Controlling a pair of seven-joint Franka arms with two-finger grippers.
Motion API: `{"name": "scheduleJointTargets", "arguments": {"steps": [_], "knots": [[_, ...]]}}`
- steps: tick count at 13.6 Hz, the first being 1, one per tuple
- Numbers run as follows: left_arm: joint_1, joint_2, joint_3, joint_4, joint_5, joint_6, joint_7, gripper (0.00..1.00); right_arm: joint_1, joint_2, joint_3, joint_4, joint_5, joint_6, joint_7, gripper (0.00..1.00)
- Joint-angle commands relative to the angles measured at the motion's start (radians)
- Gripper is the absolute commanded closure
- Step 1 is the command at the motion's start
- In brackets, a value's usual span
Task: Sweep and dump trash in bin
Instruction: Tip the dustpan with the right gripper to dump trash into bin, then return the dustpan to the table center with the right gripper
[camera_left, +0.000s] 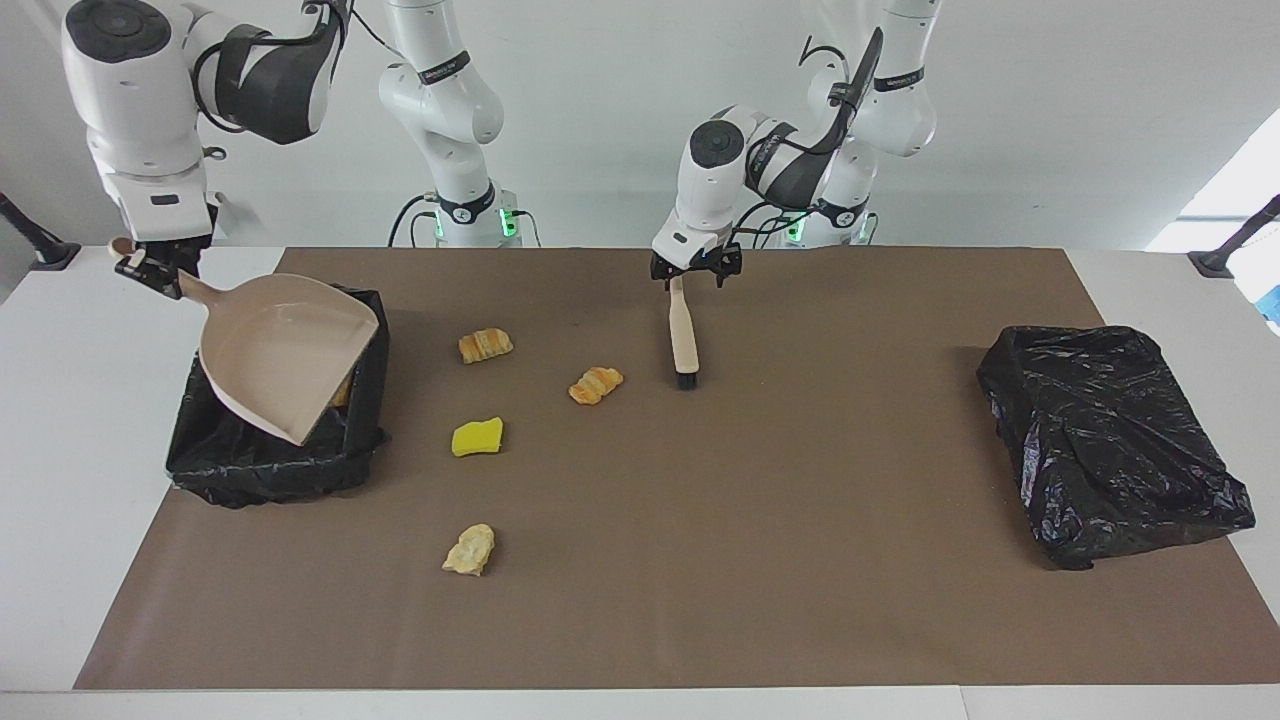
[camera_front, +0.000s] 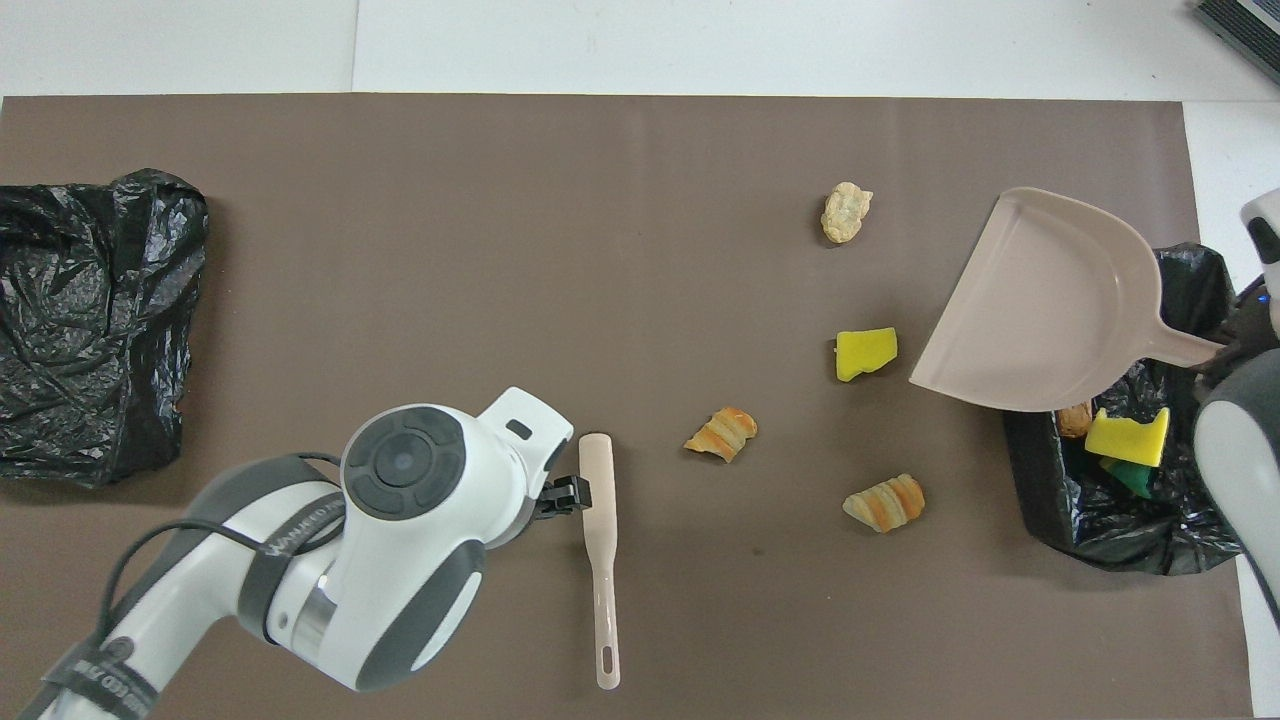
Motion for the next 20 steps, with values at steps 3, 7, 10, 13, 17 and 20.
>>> {"name": "scheduleJointTargets", "arguments": {"steps": [3,7,10,13,17,20], "knots": [[0.242,-0.080,-0.008,0.043,0.012,-0.118,0.244,0.00,0.132,0.065,-0.001,0.017,0.118,0.029,0.541,1.00],[0.400,-0.092,-0.008,0.088,0.055,-0.202,0.486,0.00,0.277,0.147,-0.001,0.032,0.191,0.112,0.908,1.00],[0.475,-0.094,-0.008,0.165,0.055,-0.296,0.609,0.00,0.427,0.252,-0.001,0.083,0.181,0.189,1.189,1.00],[0.517,-0.094,-0.008,0.248,0.090,-0.388,0.678,0.00,0.532,0.383,-0.003,0.176,0.173,0.235,1.382,1.00],[0.518,-0.095,0.001,0.392,0.089,-0.503,0.686,0.00,0.678,0.585,-0.010,0.345,0.109,0.313,1.655,1.00],[0.515,-0.097,-0.009,0.432,0.087,-0.532,0.672,0.00,0.725,0.701,-0.010,0.454,0.032,0.335,1.776,0.89]]}}
